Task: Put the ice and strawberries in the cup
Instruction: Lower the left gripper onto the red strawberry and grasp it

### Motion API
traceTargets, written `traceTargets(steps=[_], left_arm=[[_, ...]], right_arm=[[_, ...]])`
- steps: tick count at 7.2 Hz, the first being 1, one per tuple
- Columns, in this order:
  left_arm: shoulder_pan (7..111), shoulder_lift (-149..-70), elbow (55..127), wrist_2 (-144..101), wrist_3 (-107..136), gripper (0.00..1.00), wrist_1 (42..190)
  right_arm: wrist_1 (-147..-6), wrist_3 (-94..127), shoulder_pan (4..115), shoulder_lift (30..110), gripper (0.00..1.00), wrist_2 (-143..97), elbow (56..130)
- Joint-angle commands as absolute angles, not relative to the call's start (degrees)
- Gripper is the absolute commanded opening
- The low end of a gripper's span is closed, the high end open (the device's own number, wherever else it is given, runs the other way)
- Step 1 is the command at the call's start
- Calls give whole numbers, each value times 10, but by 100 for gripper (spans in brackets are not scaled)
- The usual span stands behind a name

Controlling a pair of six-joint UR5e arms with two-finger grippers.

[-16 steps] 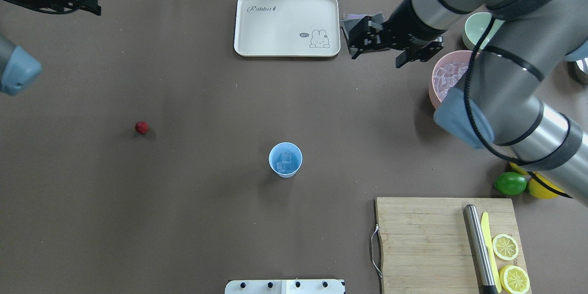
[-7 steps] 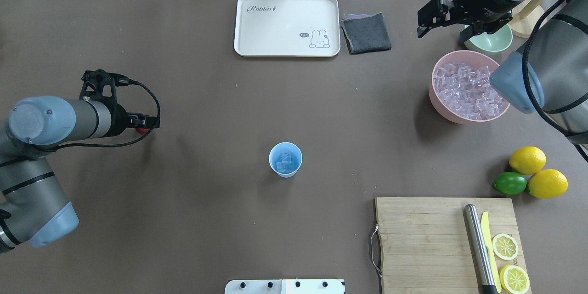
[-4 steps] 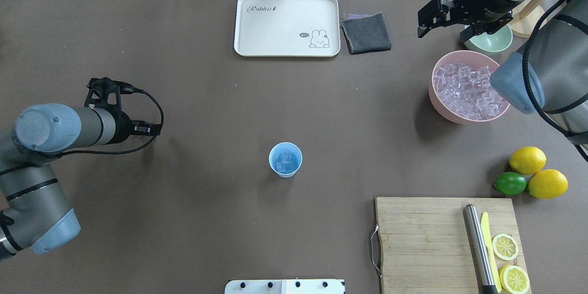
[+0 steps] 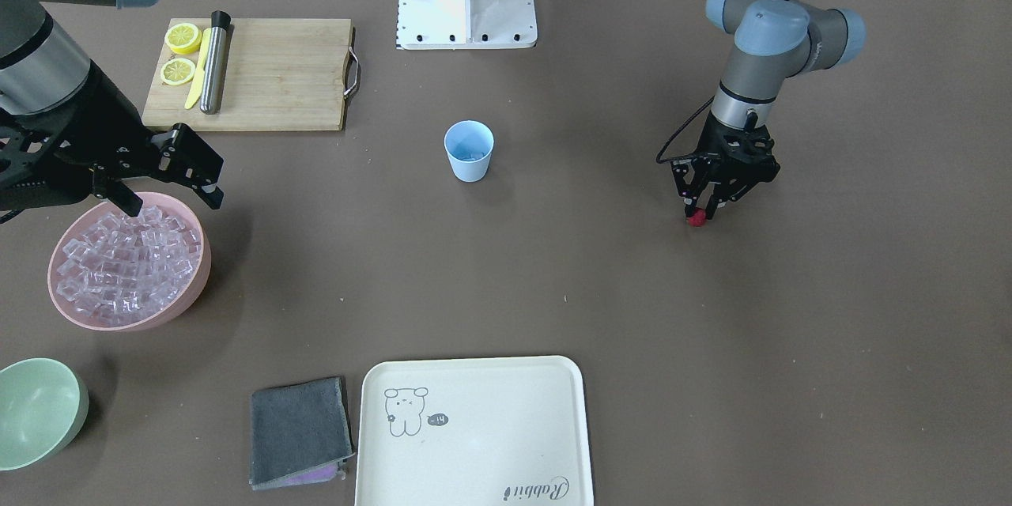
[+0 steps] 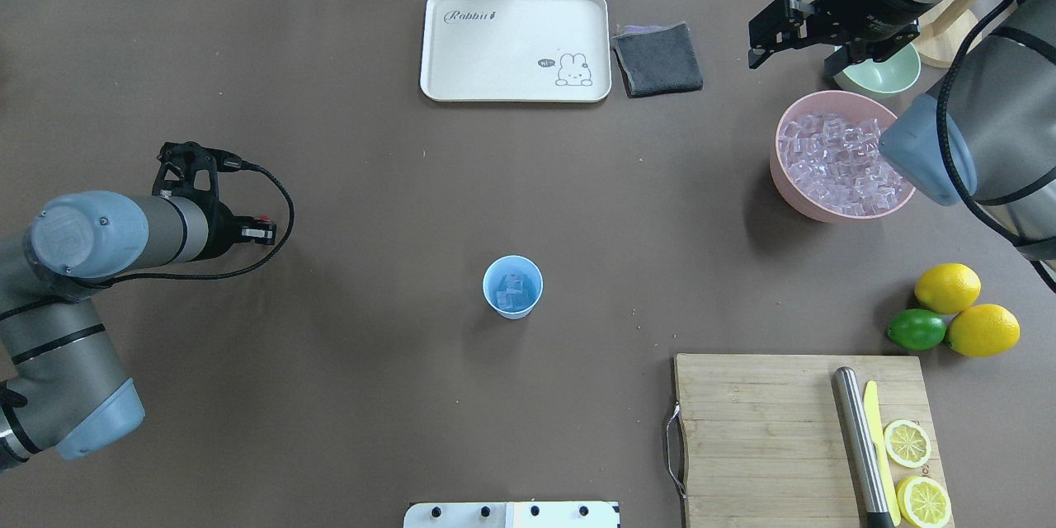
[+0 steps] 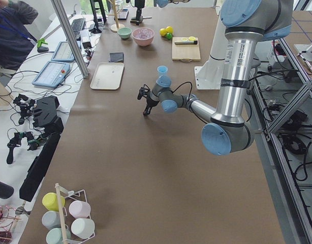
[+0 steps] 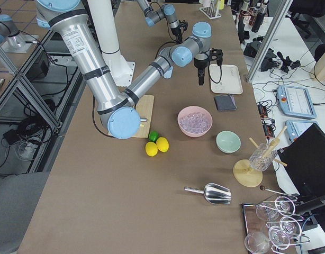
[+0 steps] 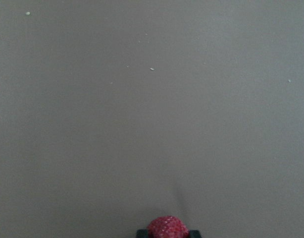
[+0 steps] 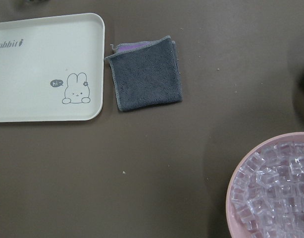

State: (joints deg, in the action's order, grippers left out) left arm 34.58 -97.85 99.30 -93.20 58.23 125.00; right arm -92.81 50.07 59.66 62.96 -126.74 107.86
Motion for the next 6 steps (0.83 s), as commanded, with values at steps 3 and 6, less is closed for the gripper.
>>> traceTargets(steps=[3,6], left_arm=[[399,-987,1030,-997,563,0,1247],[407,-1105,1034,-1014,630,0,1172]], right_arm=[[-928,501,595,629,99,-1268,1079],[-928,501,593,630,99,-1267,1078]])
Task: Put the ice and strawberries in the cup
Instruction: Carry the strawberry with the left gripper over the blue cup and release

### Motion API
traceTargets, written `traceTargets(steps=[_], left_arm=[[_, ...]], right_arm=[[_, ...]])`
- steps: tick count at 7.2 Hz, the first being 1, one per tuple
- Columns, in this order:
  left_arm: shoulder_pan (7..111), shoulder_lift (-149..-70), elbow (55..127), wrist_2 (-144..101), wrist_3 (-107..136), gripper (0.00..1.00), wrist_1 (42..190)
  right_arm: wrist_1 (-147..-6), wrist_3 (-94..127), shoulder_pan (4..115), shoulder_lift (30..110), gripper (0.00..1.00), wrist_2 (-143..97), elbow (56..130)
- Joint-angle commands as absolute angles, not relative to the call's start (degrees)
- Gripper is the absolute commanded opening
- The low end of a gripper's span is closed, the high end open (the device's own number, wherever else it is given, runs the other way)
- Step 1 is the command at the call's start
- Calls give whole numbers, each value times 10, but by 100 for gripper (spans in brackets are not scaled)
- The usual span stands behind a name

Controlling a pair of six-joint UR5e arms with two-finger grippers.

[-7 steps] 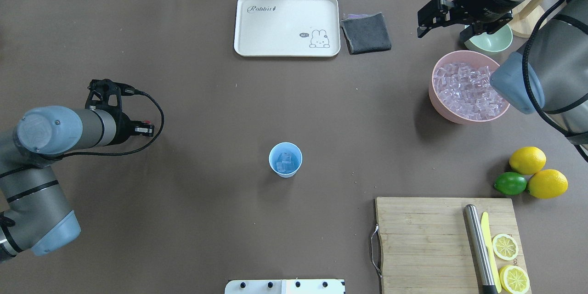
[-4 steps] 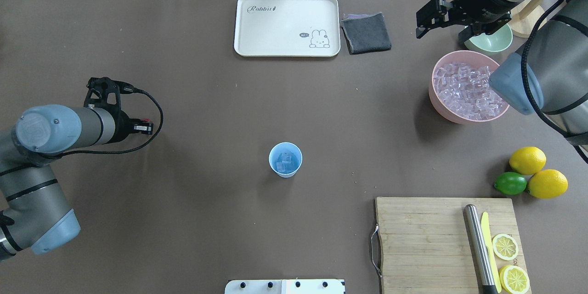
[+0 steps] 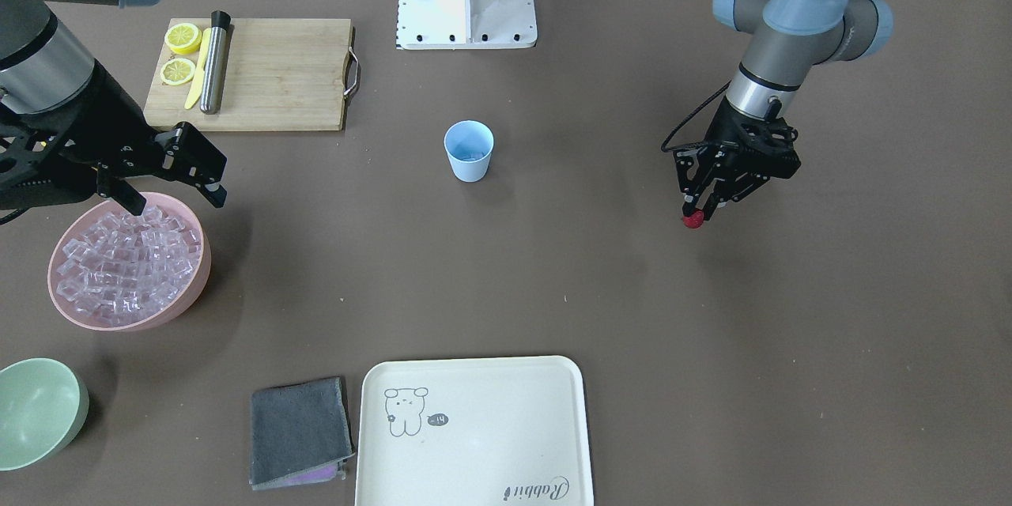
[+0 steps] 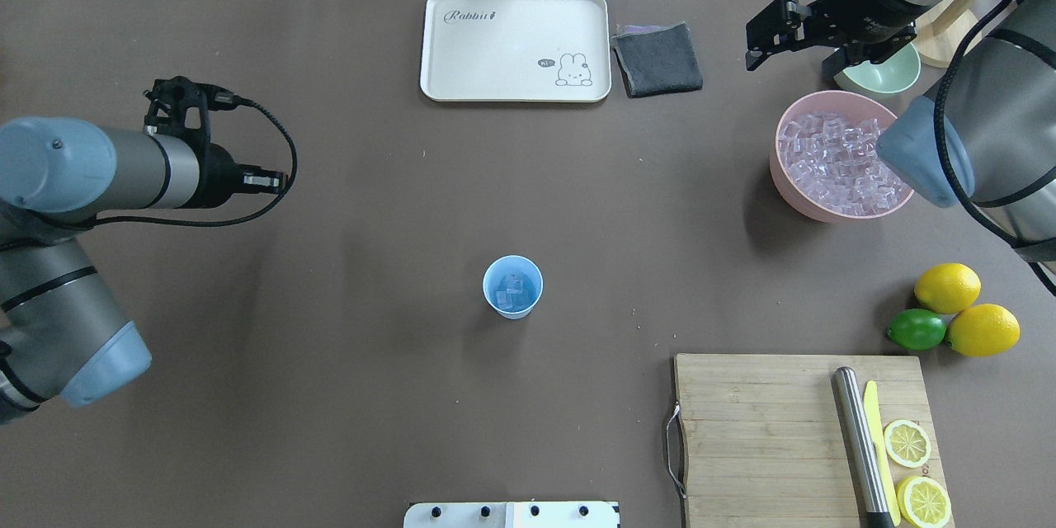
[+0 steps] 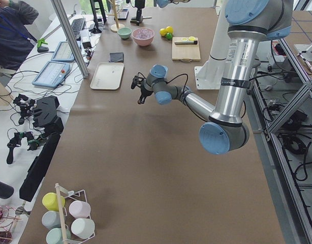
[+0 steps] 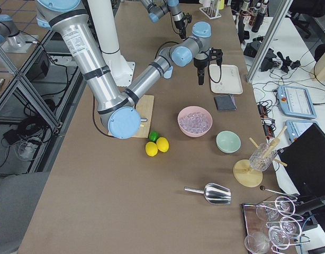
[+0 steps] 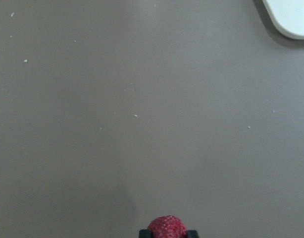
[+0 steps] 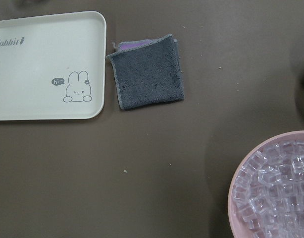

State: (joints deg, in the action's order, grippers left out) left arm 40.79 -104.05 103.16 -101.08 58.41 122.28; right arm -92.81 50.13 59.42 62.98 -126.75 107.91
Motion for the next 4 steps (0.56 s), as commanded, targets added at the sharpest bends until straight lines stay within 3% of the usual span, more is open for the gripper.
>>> traceTargets(steps=[1,4], left_arm=[[393,-1165,1038,-1012,690,0,1116],[220,-1264,1077,-855,803,0,996]], right_arm=[[-928,500,593,630,99,-1267,1078],[-928,500,594,630,99,-1267,1071]])
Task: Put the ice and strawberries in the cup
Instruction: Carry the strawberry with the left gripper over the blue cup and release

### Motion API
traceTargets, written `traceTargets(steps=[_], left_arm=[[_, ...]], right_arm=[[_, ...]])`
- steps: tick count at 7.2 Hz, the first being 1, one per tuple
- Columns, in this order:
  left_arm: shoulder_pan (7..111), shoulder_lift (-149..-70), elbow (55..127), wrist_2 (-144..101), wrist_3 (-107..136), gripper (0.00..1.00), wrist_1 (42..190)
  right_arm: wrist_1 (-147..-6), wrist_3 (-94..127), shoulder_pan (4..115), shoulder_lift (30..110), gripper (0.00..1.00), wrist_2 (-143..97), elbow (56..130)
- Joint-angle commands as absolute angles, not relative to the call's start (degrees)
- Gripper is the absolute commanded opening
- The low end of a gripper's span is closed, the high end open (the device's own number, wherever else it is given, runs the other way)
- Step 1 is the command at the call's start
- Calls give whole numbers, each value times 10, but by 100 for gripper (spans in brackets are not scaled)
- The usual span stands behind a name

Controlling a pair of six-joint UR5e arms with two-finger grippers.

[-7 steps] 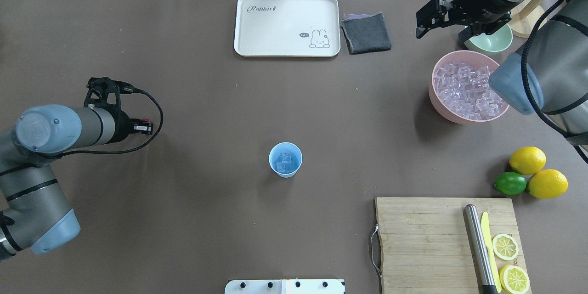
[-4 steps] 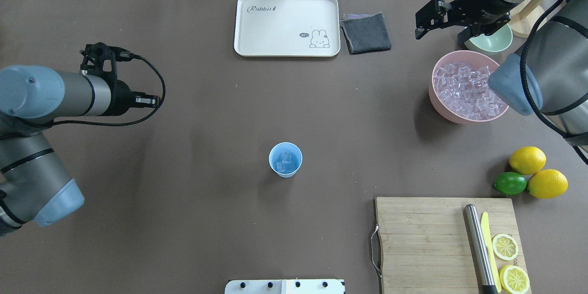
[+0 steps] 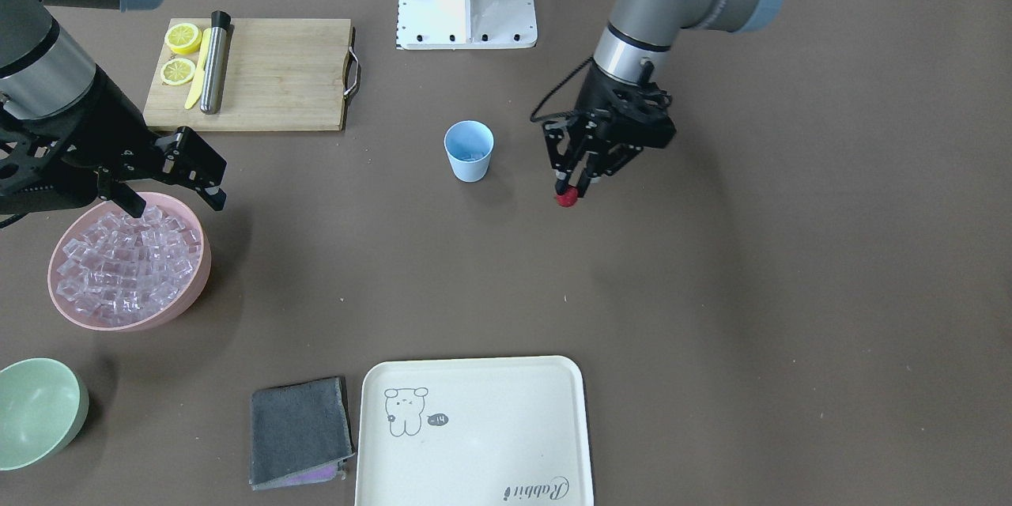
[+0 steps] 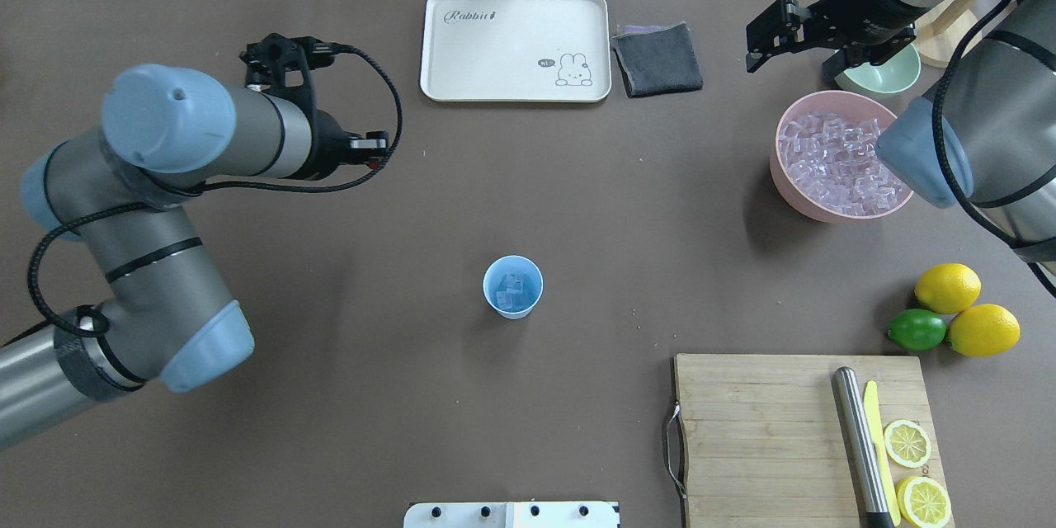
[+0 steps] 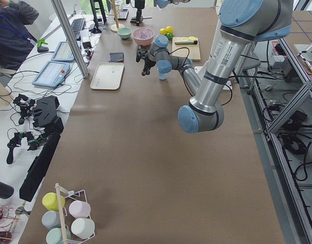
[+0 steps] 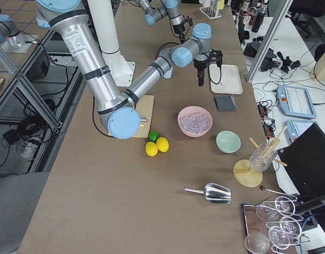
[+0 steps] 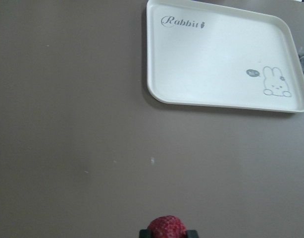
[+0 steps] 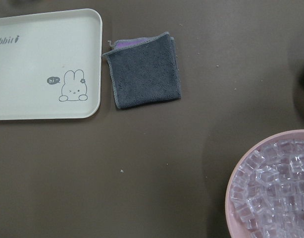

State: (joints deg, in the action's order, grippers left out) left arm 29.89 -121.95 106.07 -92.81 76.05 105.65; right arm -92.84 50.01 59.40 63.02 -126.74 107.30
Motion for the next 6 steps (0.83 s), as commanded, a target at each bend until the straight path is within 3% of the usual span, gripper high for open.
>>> traceTargets(steps=[1,6], left_arm=[[185,-1280,1079,-819,818,0,981],[147,-1273,1074,-780,832,0,983]], right_arm=[[-928,499,594,634,99,-1267,1071],[-928,490,594,638,99,-1267,1070]])
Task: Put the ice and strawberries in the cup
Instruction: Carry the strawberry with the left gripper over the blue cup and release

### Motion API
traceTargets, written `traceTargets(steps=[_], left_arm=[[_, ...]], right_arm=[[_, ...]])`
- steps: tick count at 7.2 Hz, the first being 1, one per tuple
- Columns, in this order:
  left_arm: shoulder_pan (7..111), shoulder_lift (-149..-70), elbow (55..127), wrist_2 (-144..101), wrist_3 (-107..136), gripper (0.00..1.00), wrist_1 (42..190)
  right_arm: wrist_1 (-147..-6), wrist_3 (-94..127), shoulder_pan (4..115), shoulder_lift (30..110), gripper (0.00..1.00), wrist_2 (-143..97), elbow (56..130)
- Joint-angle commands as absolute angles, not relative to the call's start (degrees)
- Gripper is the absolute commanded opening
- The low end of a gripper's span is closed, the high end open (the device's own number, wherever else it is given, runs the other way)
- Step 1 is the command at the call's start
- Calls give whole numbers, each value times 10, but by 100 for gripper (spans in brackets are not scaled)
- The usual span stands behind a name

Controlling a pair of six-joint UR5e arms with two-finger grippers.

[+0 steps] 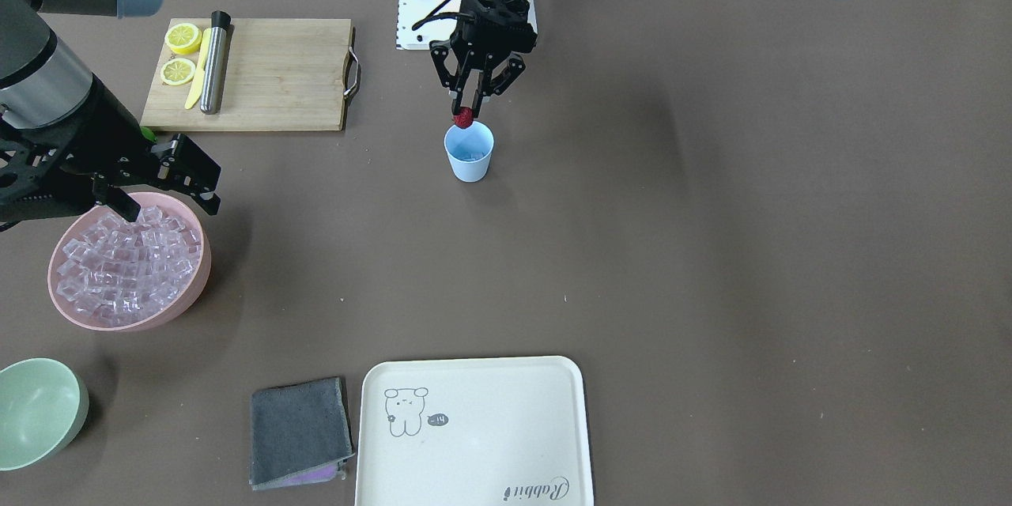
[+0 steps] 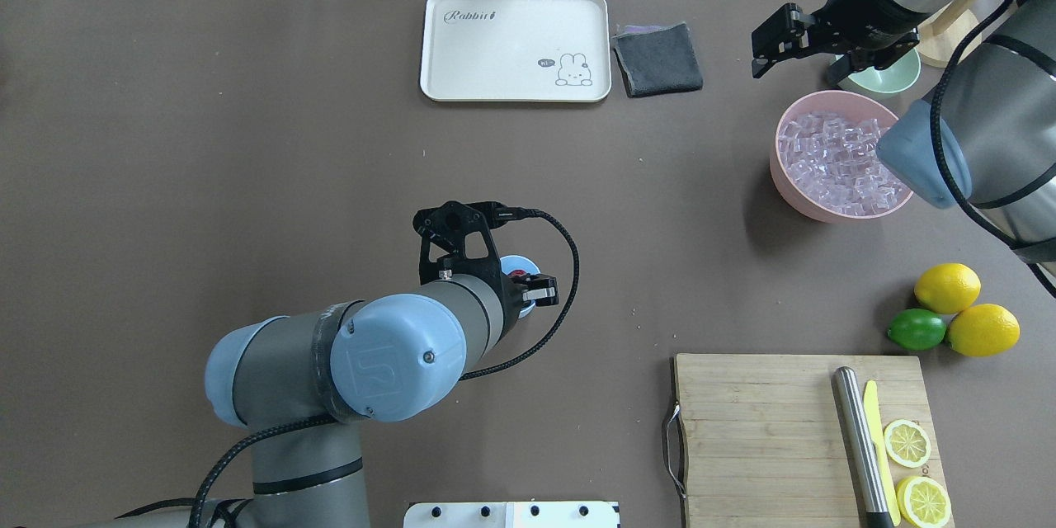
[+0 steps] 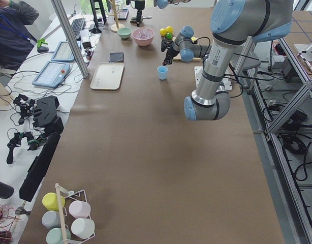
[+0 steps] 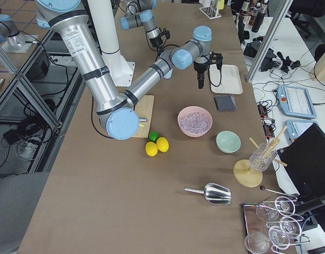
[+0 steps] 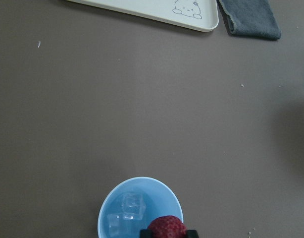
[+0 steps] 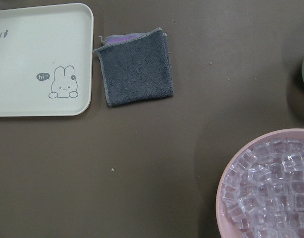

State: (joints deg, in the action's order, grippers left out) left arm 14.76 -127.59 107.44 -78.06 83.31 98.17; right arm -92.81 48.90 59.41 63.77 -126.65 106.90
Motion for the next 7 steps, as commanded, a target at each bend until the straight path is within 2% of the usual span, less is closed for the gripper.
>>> traceTargets(steps=[1,2,6,7], left_arm=[[148,-1273,1073,-780,835,8,983],[148,-1273,1069,-777,851,98,983],[200,-1255,1079,-759,846,98,997],[223,-1217,1074,-758,765,98,1065]], right_arm=[[-928,490,594,638,99,-1267,1069],[-928,489,594,638,99,-1267,1068],[-928,487,594,636,99,-1267,1068],[-928,481,598,636,99,-1267,1067]])
